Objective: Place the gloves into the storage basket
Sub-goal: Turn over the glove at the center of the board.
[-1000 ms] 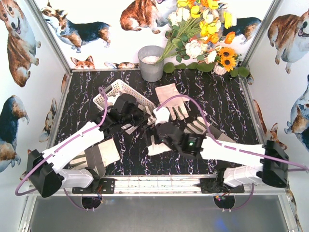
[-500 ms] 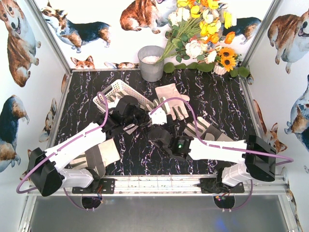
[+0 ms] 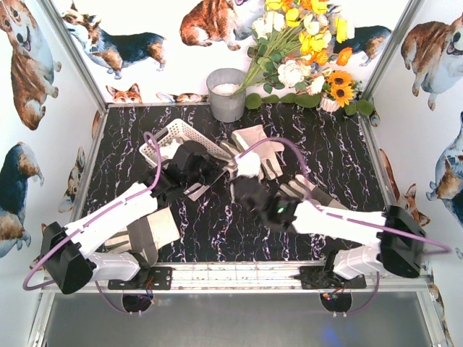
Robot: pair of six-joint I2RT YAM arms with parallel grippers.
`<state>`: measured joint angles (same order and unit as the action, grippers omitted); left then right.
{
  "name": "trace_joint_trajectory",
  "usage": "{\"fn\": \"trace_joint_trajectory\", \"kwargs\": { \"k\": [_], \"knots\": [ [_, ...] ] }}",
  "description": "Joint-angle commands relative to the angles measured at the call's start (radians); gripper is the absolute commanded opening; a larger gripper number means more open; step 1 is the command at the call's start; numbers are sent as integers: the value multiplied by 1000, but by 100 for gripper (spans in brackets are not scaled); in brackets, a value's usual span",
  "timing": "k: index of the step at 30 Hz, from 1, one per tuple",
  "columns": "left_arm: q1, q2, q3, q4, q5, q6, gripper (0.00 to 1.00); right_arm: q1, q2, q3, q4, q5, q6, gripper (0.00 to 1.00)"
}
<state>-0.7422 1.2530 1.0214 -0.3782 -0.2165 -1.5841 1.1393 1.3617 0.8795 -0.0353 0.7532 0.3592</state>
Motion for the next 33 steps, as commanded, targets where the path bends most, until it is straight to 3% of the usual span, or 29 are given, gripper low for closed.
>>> {"fn": "trace_joint_trajectory", "kwargs": {
  "k": [1,5,8,13,16,22,27,33],
  "knots": [
    [-4,-38,98,-63,-90,217,41,-149,-143,-12,1,-381,69,0],
    [9,-96,114,-61,-122,405,80,-278,-210,7,-73,-664,27,0],
    [15,-166,78,-3,-125,550,92,-409,-237,25,-115,-895,12,0],
    [25,-296,-11,25,-188,644,95,-587,-285,27,-76,-1253,49,0],
    [44,-359,-78,69,-142,708,93,-676,-302,9,12,-1449,120,0],
    [155,-400,-171,236,255,844,95,-761,-323,23,177,-1759,289,0],
    [200,-390,-233,433,564,850,99,-764,-319,66,224,-1879,369,0],
    [201,-311,-254,604,800,812,100,-762,-318,64,374,-1963,509,0]
  ]
}}
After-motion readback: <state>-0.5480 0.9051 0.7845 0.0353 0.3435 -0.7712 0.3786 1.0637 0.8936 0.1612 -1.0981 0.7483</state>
